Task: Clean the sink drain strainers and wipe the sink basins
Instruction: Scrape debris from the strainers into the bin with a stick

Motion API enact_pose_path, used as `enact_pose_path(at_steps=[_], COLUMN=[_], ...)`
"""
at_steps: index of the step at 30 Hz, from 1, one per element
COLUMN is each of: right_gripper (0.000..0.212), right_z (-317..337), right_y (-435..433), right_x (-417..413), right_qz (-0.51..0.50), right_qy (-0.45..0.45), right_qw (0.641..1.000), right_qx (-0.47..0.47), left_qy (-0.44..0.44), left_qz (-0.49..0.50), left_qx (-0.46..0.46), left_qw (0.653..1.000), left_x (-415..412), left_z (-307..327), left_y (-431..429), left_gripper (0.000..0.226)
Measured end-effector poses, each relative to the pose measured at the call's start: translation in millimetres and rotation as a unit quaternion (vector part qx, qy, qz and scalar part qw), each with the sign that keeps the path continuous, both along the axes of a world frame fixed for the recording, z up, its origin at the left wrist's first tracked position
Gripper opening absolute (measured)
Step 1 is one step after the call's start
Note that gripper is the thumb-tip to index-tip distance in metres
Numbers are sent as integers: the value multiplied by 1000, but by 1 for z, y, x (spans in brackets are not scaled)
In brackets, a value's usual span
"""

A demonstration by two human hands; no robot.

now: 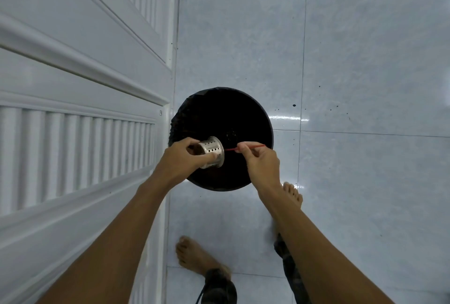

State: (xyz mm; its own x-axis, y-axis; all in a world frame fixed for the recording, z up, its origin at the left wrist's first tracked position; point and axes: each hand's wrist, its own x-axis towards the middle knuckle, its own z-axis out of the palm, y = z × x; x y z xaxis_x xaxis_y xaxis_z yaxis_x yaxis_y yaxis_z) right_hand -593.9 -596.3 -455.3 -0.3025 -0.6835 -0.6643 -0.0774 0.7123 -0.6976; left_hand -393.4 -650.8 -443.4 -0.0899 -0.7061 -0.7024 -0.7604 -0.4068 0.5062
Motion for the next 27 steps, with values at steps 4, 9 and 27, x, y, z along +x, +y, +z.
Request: enact_pose_path(at_steps=[4, 9, 27], right_gripper=[17, 23, 23], right_z=[3, 3, 10], right_y=[-5, -3, -11], right_x=[-2, 0, -6], right_qz=[-13, 4, 71], right_qy=[-73, 15, 16], right_qw=[997, 1000, 997], right_qx=[-9, 2, -27], left_qy=[-1, 14, 75], left_qz=[30, 47, 28], left_qx=[6, 14, -95], left_qw=[1000, 999, 992], left_x=[5, 3, 0], left_z=[-4, -5, 9], left_y=[-1, -1, 15], left_gripper=[62, 50, 66])
